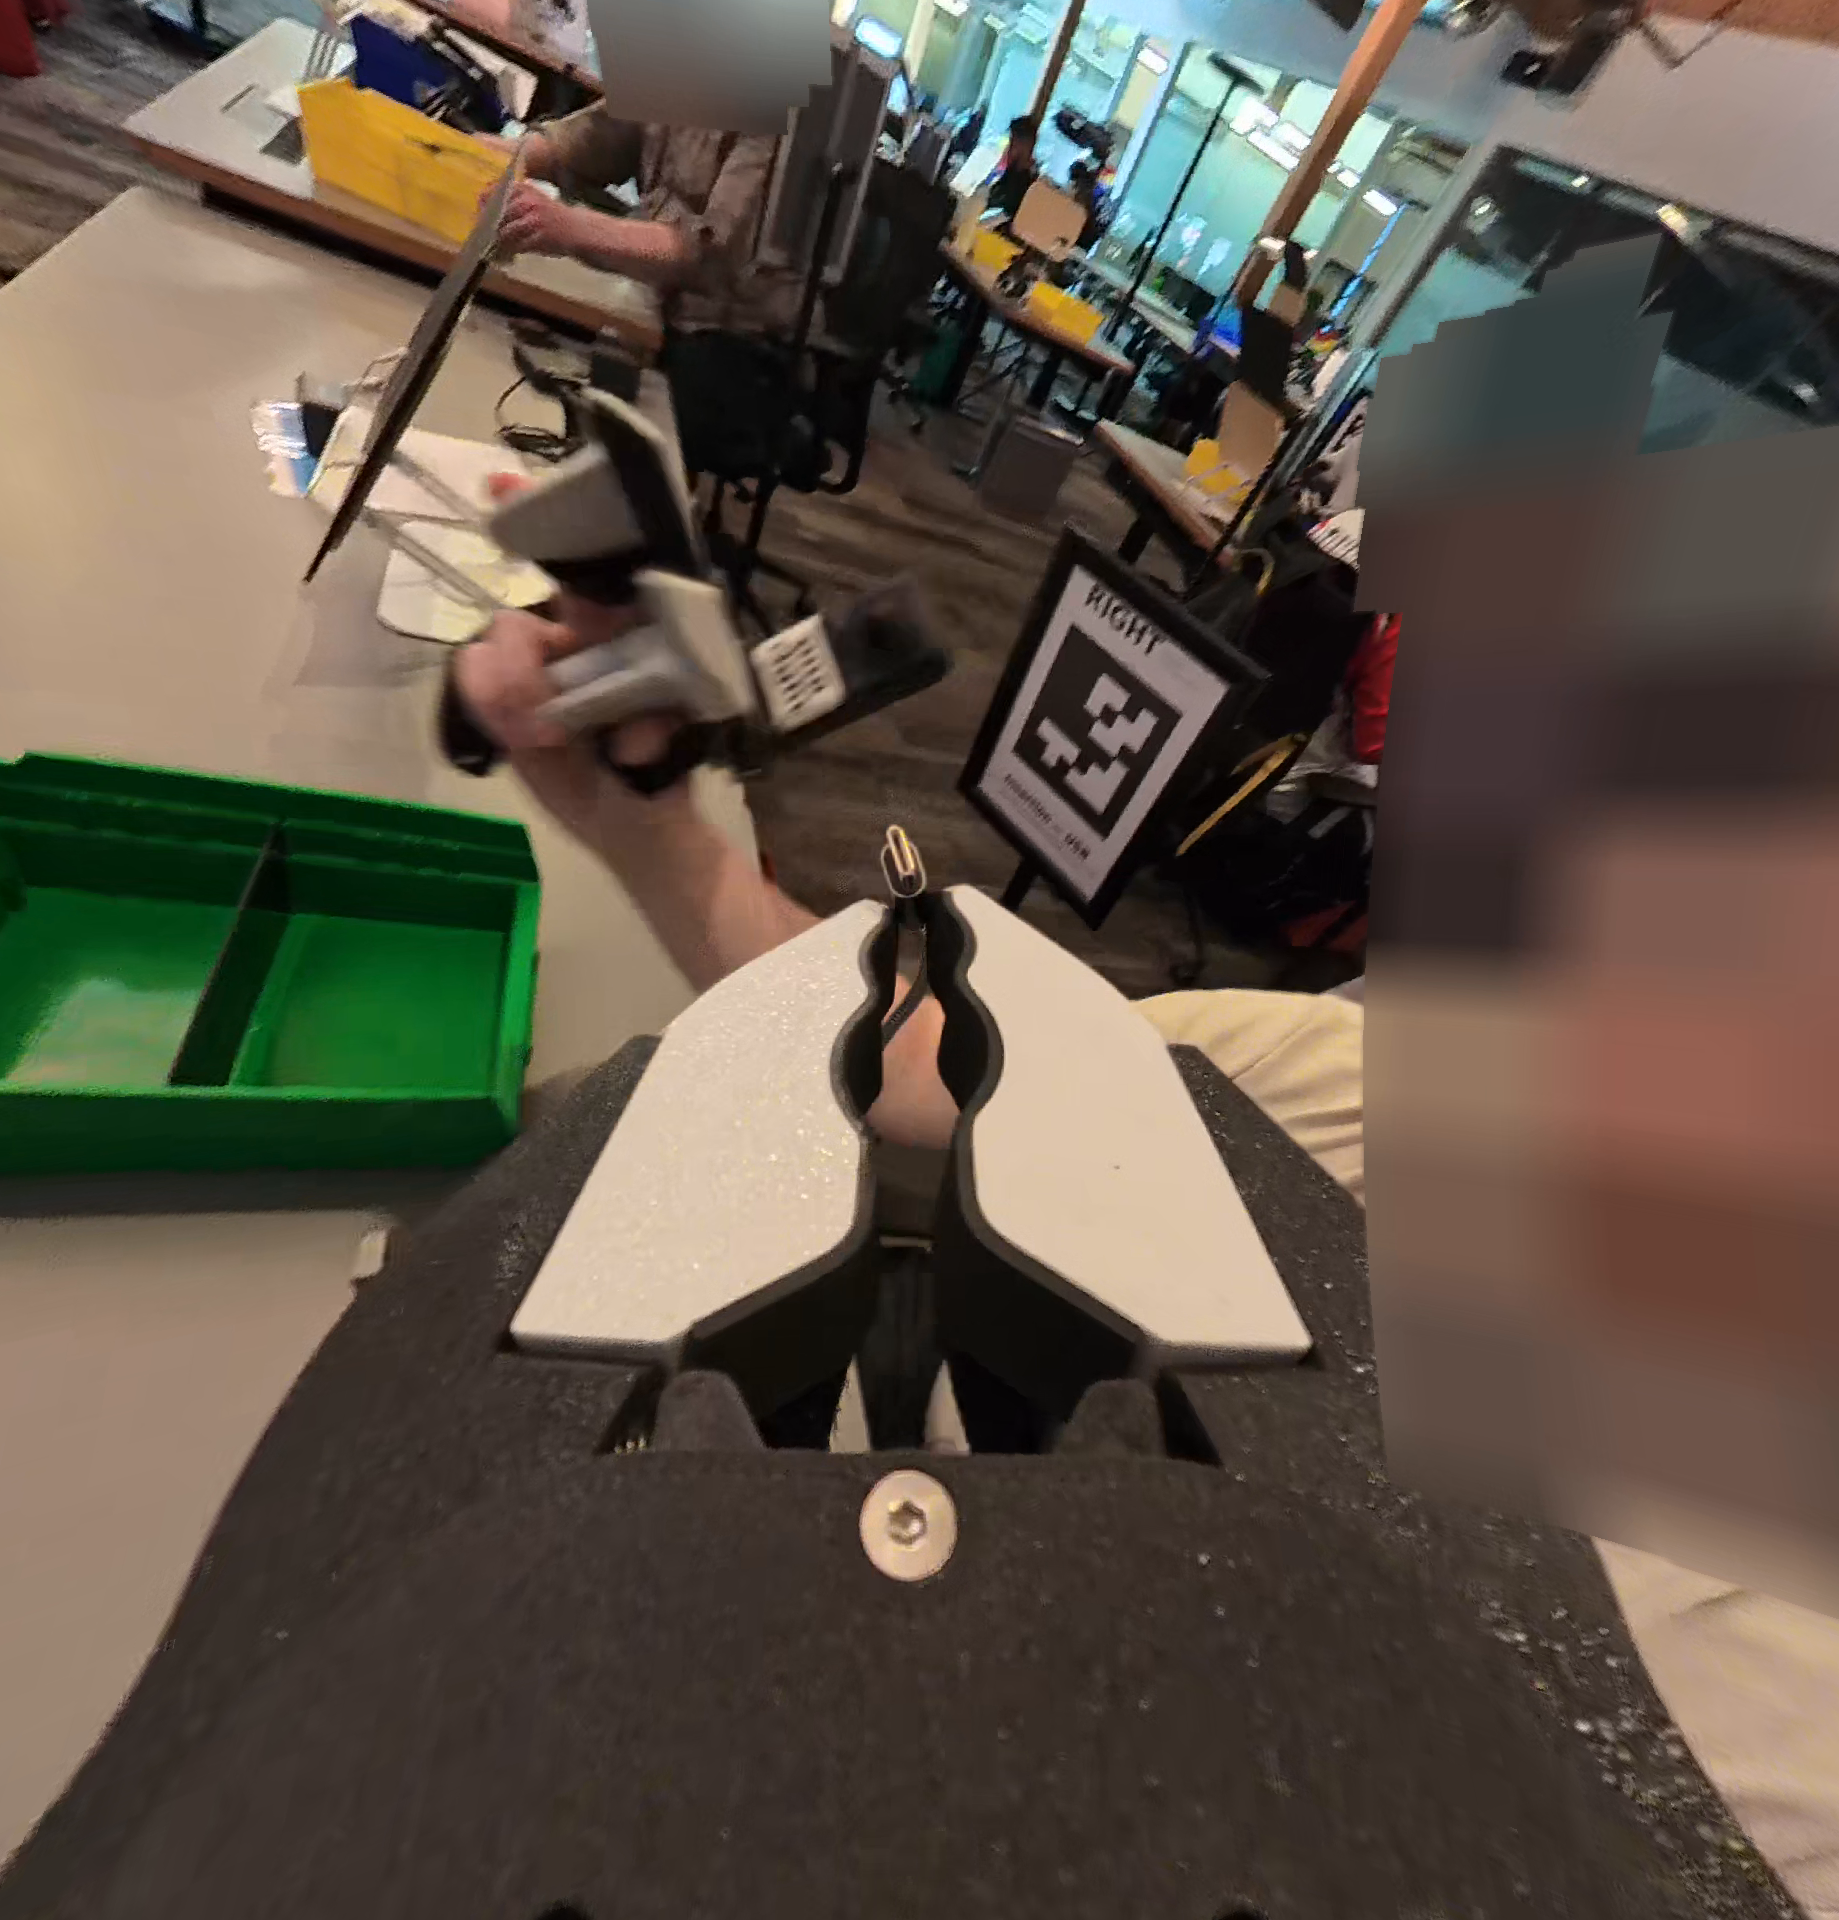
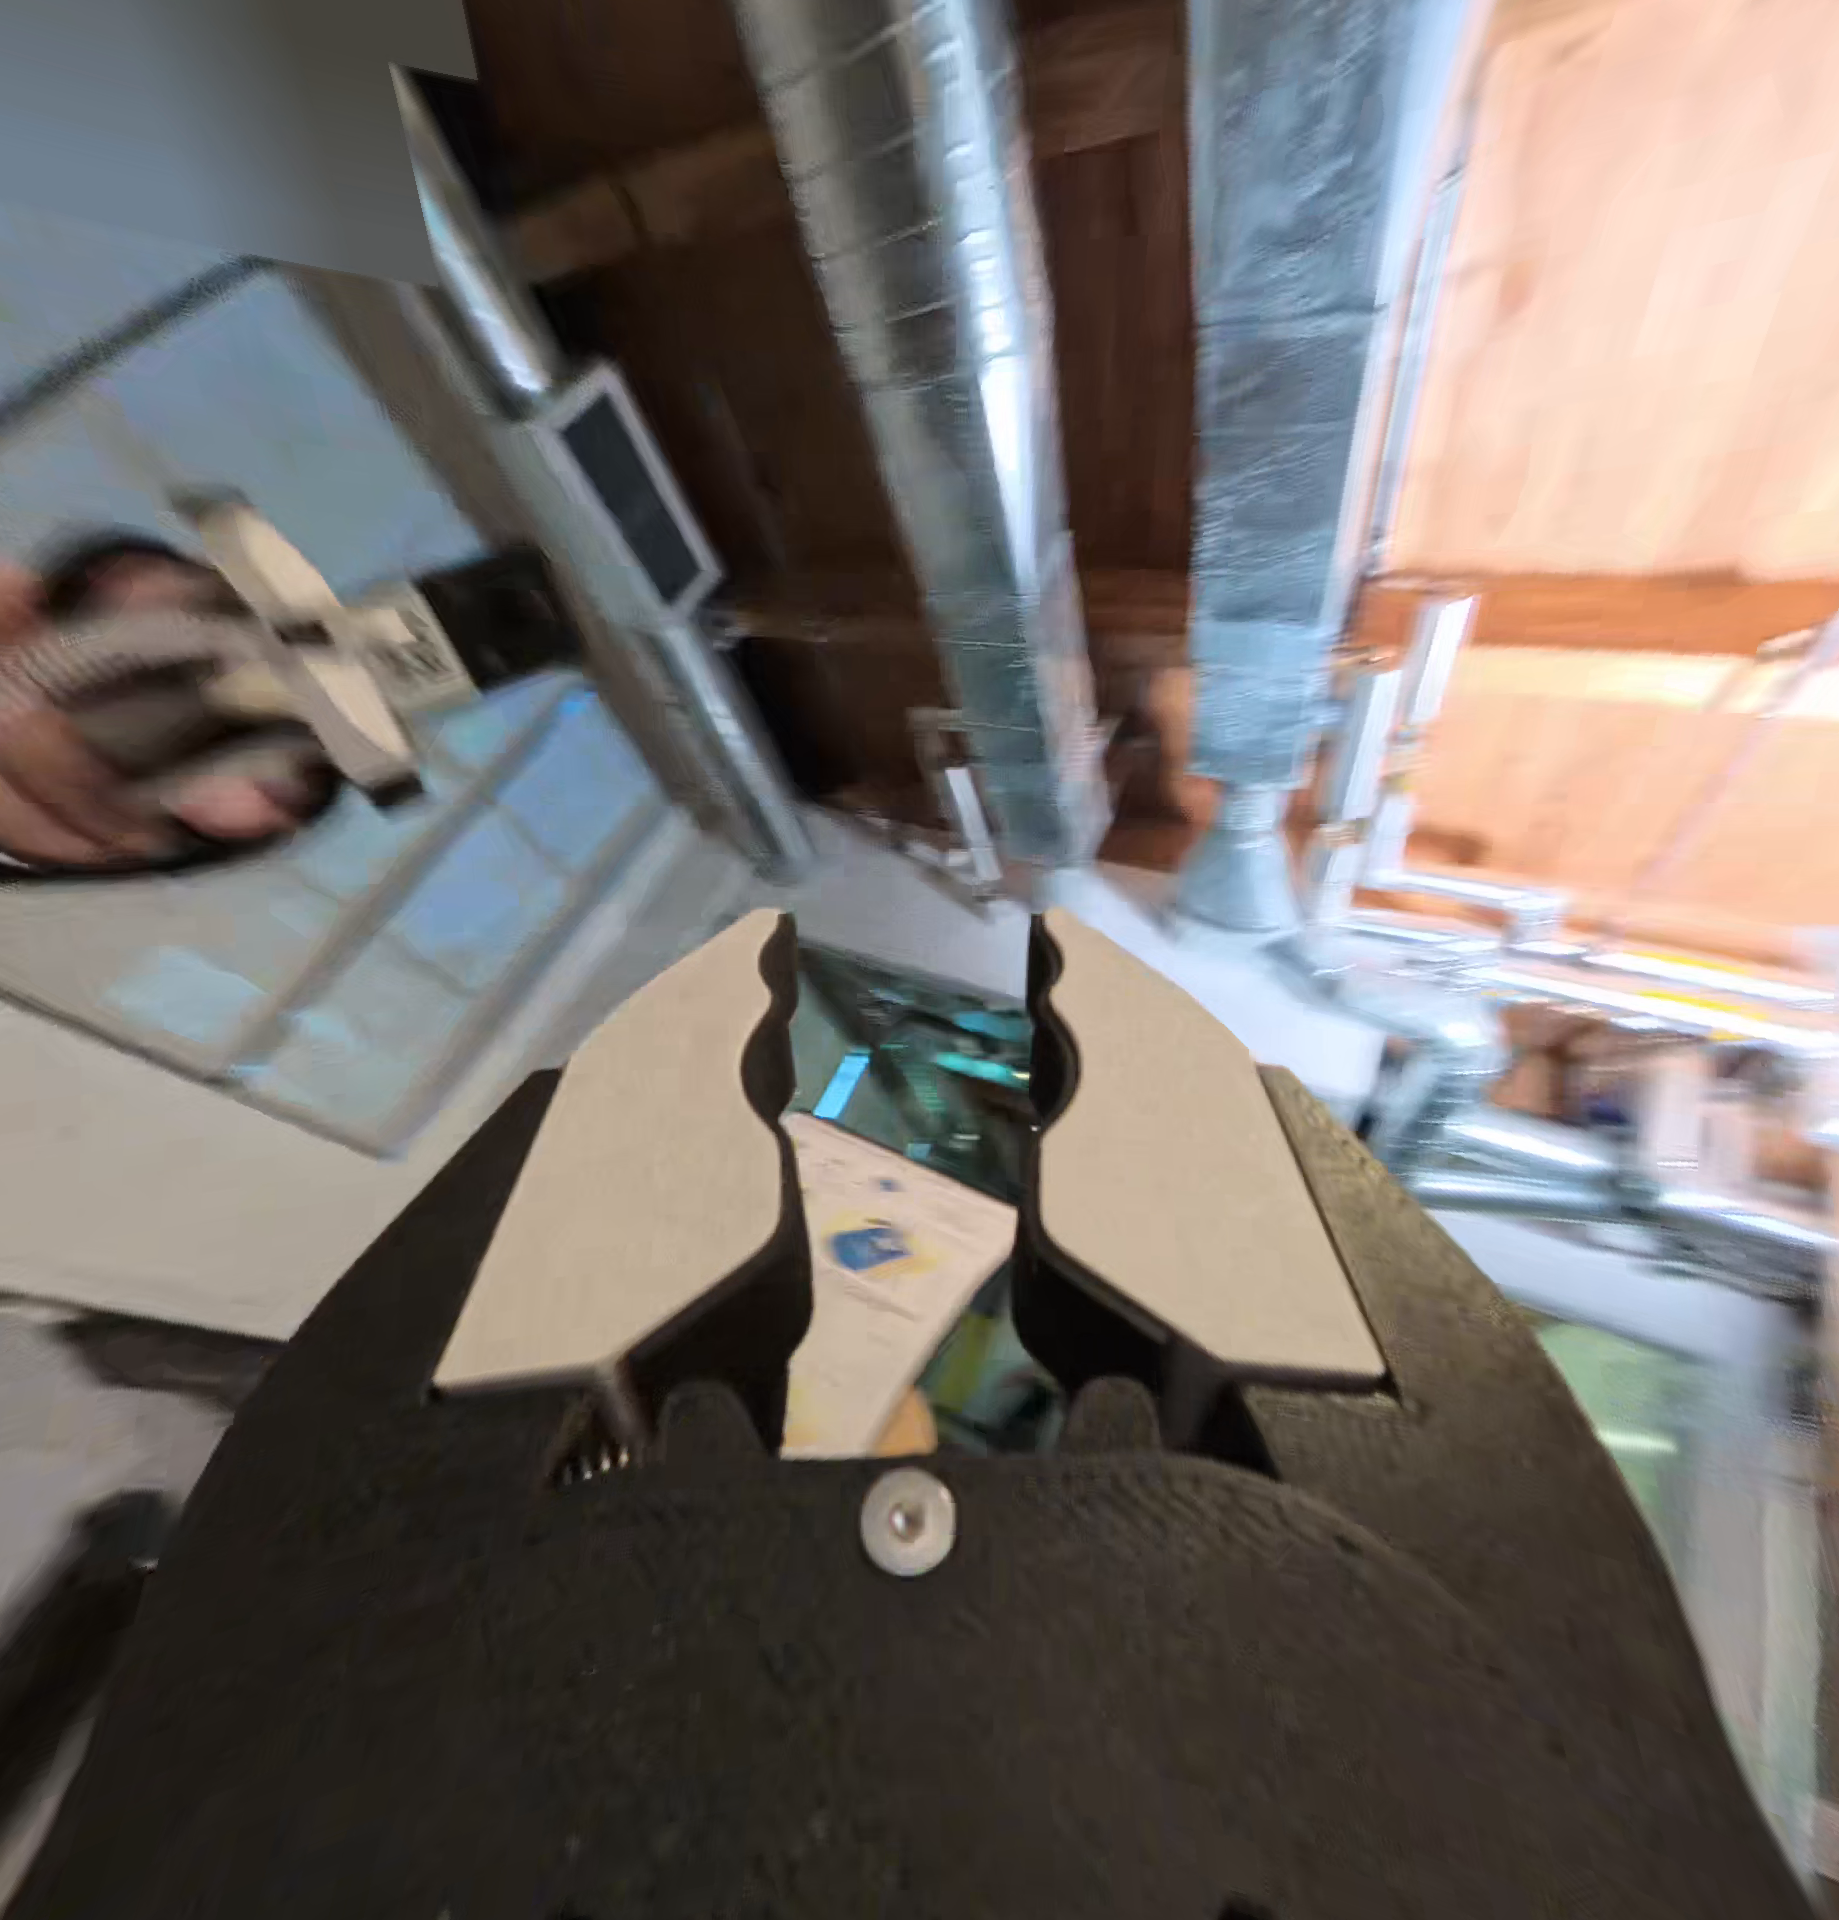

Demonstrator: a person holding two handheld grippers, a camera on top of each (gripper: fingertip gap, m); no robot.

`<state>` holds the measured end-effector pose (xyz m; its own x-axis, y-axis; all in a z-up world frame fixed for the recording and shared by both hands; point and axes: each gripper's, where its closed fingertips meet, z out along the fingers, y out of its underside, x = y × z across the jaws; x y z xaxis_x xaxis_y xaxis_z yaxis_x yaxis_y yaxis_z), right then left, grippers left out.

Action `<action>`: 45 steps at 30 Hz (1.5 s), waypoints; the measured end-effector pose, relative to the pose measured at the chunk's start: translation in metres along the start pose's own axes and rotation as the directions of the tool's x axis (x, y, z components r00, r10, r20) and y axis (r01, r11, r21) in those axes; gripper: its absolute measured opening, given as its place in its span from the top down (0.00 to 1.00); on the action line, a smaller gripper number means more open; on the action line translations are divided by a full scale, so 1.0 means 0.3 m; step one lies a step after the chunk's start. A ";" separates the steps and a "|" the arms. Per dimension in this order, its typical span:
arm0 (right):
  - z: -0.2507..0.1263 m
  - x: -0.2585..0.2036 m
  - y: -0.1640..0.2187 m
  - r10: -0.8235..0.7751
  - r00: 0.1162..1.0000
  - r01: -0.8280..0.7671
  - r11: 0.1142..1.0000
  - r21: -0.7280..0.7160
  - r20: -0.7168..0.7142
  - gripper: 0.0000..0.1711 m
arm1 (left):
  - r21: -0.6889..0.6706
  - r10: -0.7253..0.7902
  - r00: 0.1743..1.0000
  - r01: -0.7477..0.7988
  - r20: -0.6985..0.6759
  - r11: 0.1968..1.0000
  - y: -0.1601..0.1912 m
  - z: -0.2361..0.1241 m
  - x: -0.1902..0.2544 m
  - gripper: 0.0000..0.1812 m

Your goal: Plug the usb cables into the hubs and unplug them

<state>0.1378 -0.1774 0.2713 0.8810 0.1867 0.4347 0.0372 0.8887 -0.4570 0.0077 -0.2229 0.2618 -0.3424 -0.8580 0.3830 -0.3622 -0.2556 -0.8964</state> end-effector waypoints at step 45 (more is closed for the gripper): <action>0.134 -0.320 0.100 0.021 0.999 -0.014 0.975 -0.220 0.029 0.97 | 0.203 -0.167 0.979 0.142 0.116 0.969 -0.029 0.019 -0.250 0.97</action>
<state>0.0353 -0.1518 0.2472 0.8676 0.2176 0.4471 0.1274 0.7718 -0.6229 0.0415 -0.1589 0.2395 -0.1742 -0.8489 0.4991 -0.2238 -0.4594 -0.8596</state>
